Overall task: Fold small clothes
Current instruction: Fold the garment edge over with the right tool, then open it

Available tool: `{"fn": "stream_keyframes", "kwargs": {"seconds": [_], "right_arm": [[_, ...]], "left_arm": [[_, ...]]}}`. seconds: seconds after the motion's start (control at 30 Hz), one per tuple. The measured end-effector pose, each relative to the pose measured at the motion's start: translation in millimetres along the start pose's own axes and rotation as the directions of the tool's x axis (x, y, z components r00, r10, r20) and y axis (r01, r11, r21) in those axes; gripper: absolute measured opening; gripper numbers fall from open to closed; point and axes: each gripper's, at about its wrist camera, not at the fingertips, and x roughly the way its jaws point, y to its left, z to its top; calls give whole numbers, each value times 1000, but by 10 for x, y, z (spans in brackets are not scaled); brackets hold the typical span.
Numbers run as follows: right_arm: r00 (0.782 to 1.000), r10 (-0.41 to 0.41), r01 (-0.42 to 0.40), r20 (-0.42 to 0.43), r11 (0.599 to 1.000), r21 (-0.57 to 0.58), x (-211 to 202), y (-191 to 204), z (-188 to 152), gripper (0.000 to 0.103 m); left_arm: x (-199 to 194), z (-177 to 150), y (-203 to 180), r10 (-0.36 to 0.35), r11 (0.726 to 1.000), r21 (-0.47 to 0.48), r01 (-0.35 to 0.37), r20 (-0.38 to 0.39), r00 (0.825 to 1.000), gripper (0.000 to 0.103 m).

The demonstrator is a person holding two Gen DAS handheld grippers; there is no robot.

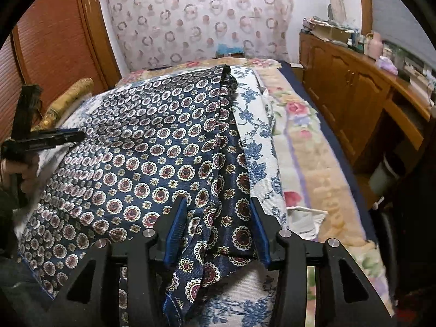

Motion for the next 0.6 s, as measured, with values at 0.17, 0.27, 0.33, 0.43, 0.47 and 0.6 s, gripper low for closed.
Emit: {"fn": "stream_keyframes", "kwargs": {"seconds": [0.17, 0.27, 0.33, 0.43, 0.47, 0.6], "right_arm": [[1000, 9, -9, -3, 1000, -13, 21, -20, 17, 48], [999, 52, -52, -3, 998, -33, 48, -5, 19, 47], [998, 63, -63, -6, 996, -68, 72, 48, 20, 35], [995, 96, -96, -11, 988, -119, 76, 161, 28, 11], [996, 92, -92, -10, 987, -135, 79, 184, 30, 8], [993, 115, -112, 8, 981, -156, 64, 254, 96, 7]], "left_arm": [[28, 9, -4, -11, 1000, -2, 11, -3, 1000, 18], [19, 23, -12, -19, 1000, 1, 19, -1, 1000, 7], [-6, 28, -29, -14, 1000, 7, 14, 9, 1000, 5], [-69, 60, -32, 3, 1000, 14, -3, 41, 999, 5], [-95, 78, -18, 5, 1000, 12, -6, 52, 999, 5], [-167, 201, 114, 35, 999, 8, -36, 85, 996, 4]]}}
